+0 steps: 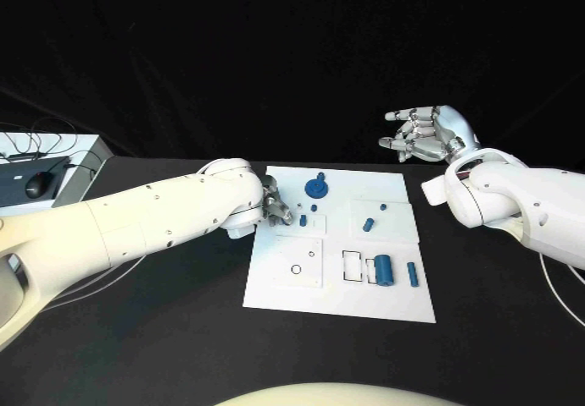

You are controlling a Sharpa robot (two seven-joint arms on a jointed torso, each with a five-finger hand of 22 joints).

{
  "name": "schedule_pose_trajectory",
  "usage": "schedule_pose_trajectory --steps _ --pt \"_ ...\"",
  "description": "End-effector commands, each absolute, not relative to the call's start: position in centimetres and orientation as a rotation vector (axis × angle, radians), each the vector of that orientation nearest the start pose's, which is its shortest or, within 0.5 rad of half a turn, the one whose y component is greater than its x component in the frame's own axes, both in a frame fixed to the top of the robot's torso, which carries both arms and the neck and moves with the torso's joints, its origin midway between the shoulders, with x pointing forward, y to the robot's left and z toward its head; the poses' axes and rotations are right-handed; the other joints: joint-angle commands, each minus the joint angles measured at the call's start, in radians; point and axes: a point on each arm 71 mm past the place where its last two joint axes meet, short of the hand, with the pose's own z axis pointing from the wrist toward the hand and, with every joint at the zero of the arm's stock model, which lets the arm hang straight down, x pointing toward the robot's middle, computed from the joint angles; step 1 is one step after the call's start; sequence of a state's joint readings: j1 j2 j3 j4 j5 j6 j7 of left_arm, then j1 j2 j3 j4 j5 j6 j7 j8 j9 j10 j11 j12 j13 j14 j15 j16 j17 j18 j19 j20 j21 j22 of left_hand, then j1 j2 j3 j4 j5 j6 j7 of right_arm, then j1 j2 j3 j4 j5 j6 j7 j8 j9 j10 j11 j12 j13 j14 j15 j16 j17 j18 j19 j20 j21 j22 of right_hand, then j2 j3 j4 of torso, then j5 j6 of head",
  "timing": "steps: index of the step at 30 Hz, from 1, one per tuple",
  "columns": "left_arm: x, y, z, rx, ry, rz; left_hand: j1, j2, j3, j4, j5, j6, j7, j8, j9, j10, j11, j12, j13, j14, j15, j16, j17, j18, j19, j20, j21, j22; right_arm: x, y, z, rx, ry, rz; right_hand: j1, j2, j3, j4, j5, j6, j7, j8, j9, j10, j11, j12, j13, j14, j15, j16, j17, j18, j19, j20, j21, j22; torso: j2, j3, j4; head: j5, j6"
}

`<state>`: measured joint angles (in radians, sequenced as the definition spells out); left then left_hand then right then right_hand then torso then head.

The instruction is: Assemble the parts on the task board

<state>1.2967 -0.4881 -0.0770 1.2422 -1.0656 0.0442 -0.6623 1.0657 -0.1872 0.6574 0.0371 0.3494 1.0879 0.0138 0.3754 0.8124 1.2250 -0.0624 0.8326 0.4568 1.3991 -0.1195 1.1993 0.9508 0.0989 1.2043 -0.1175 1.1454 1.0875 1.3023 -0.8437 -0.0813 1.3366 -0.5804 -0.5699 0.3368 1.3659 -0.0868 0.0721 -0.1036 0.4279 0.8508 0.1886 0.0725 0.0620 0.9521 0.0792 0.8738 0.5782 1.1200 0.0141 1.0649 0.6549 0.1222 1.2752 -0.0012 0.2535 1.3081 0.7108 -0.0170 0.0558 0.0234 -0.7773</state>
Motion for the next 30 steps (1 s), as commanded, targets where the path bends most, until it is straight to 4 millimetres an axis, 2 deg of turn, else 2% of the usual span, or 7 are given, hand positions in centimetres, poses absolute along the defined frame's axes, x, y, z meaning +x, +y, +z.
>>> schedule_pose_trajectory --steps 1,10,20,25,30 --pt "53.08 12.06 -20.42 -0.196 2.251 -0.305 0.010 0.003 0.082 -0.077 0.004 0.040 -0.031 0.005 0.107 0.014 -0.016 0.003 -0.002 0.008 0.000 -0.003 0.001 -0.009 0.007 0.000 0.007 0.001 53.14 -27.06 -13.60 0.526 1.281 1.022 0.000 0.010 0.002 -0.005 0.004 0.004 0.006 0.003 0.001 -0.008 0.001 0.004 -0.001 -0.010 0.000 0.003 -0.001 0.015 0.001 0.001 -0.005 0.020 0.000 -0.0002 -0.0001 0.000 -0.001" --pt "53.02 12.02 -20.48 -0.185 2.263 -0.300 0.015 0.002 0.084 -0.078 0.004 0.040 -0.031 0.006 0.105 0.014 -0.016 0.004 -0.002 0.008 0.000 -0.003 0.004 -0.010 0.006 -0.001 0.007 0.003 53.16 -27.05 -13.62 0.526 1.284 1.023 0.000 0.010 0.002 -0.005 0.004 0.004 0.006 0.003 0.001 -0.008 0.001 0.004 -0.001 -0.010 0.000 0.003 -0.001 0.015 0.001 0.001 -0.005 0.020 0.001 -0.0005 0.0000 -0.001 -0.002" --pt "52.94 11.94 -20.46 -0.165 2.272 -0.295 0.028 -0.011 0.091 -0.073 0.005 0.044 -0.031 0.006 0.101 0.015 -0.016 0.005 -0.004 0.009 -0.001 0.000 0.011 -0.016 0.007 -0.006 0.009 0.007 53.18 -27.07 -13.65 0.526 1.287 1.024 0.000 0.010 0.002 -0.005 0.004 0.004 0.006 0.003 0.001 -0.008 0.001 0.004 -0.001 -0.010 0.000 0.003 -0.001 0.015 0.001 0.001 -0.005 0.020 0.001 -0.0004 -0.0002 -0.005 -0.003" --pt "52.94 11.74 -20.45 -0.167 2.274 -0.300 0.031 -0.014 0.084 -0.059 0.003 0.045 -0.032 0.006 0.099 0.017 -0.017 0.004 -0.006 0.009 -0.001 -0.001 0.013 -0.016 0.006 -0.006 0.007 0.008 53.18 -27.08 -13.66 0.527 1.289 1.023 0.000 0.010 0.002 -0.005 0.004 0.004 0.006 0.003 0.001 -0.008 0.001 0.004 -0.001 -0.010 0.000 0.003 -0.001 0.015 0.001 0.001 -0.005 0.020 0.000 0.0006 0.0001 -0.006 -0.004" --pt "53.00 11.74 -20.50 -0.178 2.280 -0.301 0.031 -0.006 0.046 -0.041 -0.001 0.049 -0.038 0.008 0.097 0.021 -0.019 0.004 -0.005 0.010 -0.002 0.000 0.017 -0.016 0.007 -0.005 0.003 0.007 53.17 -27.08 -13.66 0.527 1.289 1.023 0.000 0.013 0.000 -0.009 0.005 0.001 0.007 0.002 0.001 -0.009 0.001 0.004 -0.002 -0.010 0.000 0.004 -0.003 0.015 0.000 0.001 -0.004 0.020 0.000 0.0010 -0.0001 -0.007 -0.004"
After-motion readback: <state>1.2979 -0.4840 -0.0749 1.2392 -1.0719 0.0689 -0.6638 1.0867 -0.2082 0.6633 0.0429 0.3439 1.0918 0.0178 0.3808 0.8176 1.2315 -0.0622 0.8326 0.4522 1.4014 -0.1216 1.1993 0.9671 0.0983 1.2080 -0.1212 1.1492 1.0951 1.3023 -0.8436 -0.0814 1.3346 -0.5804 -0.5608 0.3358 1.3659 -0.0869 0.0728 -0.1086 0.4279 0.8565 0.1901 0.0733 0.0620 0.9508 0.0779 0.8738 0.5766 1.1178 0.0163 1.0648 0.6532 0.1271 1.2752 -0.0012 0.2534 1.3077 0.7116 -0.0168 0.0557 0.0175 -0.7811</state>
